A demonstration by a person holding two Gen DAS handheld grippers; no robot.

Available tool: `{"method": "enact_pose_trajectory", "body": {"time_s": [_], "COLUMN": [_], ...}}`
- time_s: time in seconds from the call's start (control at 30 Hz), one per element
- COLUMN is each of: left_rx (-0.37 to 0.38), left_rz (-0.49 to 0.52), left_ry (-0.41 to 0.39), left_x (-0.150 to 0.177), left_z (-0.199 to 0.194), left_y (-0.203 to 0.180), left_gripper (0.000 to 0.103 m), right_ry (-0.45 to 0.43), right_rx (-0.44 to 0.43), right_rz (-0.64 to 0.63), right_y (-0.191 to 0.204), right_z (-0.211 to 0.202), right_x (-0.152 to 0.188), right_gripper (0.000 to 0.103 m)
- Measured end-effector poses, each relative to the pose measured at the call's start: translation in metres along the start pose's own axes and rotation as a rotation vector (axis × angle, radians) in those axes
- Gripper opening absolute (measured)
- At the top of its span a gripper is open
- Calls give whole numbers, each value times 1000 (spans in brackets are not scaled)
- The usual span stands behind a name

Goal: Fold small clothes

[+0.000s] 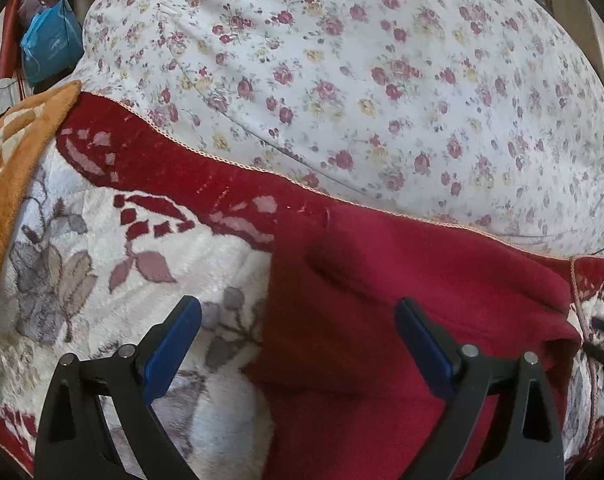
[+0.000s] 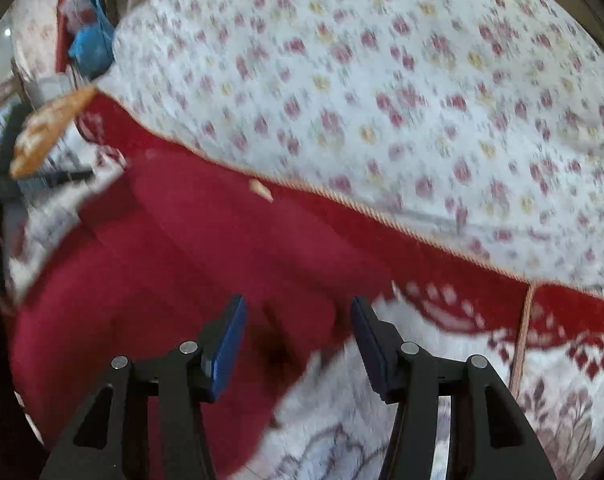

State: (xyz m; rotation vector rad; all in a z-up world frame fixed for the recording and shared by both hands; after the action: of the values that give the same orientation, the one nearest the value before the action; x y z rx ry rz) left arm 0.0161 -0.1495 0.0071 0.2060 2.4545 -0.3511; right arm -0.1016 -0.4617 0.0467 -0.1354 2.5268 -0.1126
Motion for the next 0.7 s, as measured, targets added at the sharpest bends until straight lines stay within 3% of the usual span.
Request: {"method": "enact_pose_trajectory", "body": {"time_s": [0.07, 0.1, 0.13, 0.2, 0.3, 0.5, 0.57, 0.63, 0.67, 0.7], "left_rx": [-3, -9, -17, -26, -3, 1, 4, 11, 20, 27], "left_rz": [16, 29, 39, 40, 15, 0, 5, 8, 6, 0], "left_ry": [-2, -2, 1, 5, 1, -21, -18, -19, -18, -15], "left_x": [0, 0, 1, 1, -1, -7, -5, -5, -6, -7], "left_z": [1, 1, 2, 3, -2, -8, -8, -7, -5, -3], "left_y": [-3, -5, -5, -2, 2, 2, 1, 0, -1, -2], "left_gripper": [97, 97, 97, 97, 97, 97, 97, 97, 97, 97], "right_ry": [10, 7, 8, -11, -47, 120, 98, 46, 14, -7], "right_rx": [20, 43, 50, -11, -43, -26, -46, -79, -90, -92], "right_rz": [21, 26, 46, 150, 165, 137, 219, 287, 321, 339], "right_y": [-2, -7, -11, -15, -16, -11, -20, -29, -33, -34], "right_z": [15, 20, 24, 17, -11, 9, 0, -16, -25, -31], "right_x": [8, 9, 9, 9, 19, 80, 82, 78, 75, 72], "right_gripper": [53, 26, 11, 9, 8, 9, 11, 29, 45, 53]}}
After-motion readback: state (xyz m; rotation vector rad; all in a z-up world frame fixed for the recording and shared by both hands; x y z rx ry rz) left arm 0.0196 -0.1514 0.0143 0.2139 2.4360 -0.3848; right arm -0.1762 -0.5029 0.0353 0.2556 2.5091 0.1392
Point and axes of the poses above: each gripper's, at about its wrist camera, not at the fingertips, and z roughly the way its jaws point, y to its left, x to its underside, the point moved 9 cm from there along z, roughly the way its jaws point, and after that the axes turned 4 degrees about x, right-handed, at the moved point
